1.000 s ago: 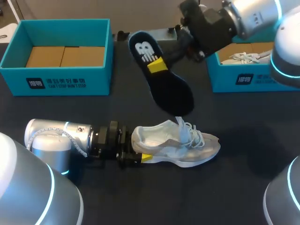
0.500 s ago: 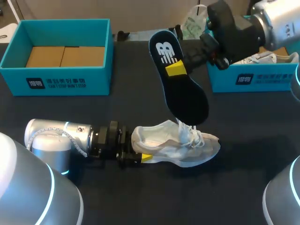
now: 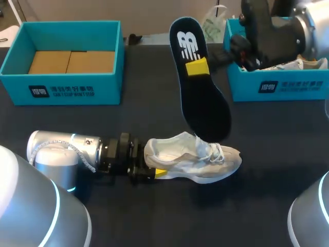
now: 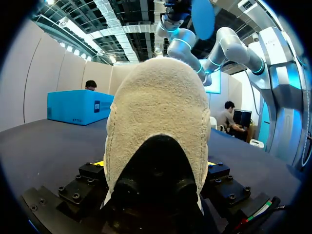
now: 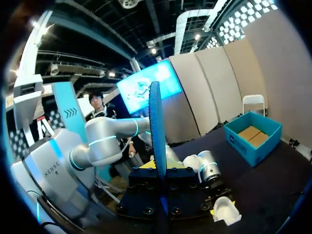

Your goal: Take the shoe out of the shoebox, open the shoe tongue, remove and reinsert the insole, then place the shoe into the shoebox

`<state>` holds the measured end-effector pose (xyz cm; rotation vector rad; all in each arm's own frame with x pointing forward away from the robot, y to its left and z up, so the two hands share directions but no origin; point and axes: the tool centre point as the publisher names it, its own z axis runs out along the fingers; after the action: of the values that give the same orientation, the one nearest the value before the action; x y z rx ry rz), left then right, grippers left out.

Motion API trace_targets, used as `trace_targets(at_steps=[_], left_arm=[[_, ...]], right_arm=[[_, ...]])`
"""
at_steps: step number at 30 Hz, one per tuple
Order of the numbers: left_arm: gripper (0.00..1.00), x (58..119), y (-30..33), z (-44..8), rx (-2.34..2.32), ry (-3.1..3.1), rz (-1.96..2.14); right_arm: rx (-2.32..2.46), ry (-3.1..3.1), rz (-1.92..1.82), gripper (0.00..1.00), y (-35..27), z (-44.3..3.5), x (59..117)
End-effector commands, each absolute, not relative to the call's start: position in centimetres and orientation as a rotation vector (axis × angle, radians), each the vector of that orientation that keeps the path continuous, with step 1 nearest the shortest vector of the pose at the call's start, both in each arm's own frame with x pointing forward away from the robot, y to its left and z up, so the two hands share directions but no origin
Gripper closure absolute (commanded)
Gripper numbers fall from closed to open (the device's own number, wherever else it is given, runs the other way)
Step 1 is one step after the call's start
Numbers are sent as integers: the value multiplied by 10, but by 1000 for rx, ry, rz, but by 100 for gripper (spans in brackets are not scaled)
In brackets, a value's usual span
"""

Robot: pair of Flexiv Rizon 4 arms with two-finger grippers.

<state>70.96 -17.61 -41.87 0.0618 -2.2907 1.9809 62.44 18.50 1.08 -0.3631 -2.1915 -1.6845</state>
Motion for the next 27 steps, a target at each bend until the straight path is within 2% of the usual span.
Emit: trace_targets(at_steps=[1,27], left_arm=[[100,709,-177,-419,64,-2291,1983],[100,709,-177,-419,64,-2291,1983]], right_arm=[[-437,-2226,-1710,100,173,12,601],[-473,-2068,-1840,100,157,22,577]])
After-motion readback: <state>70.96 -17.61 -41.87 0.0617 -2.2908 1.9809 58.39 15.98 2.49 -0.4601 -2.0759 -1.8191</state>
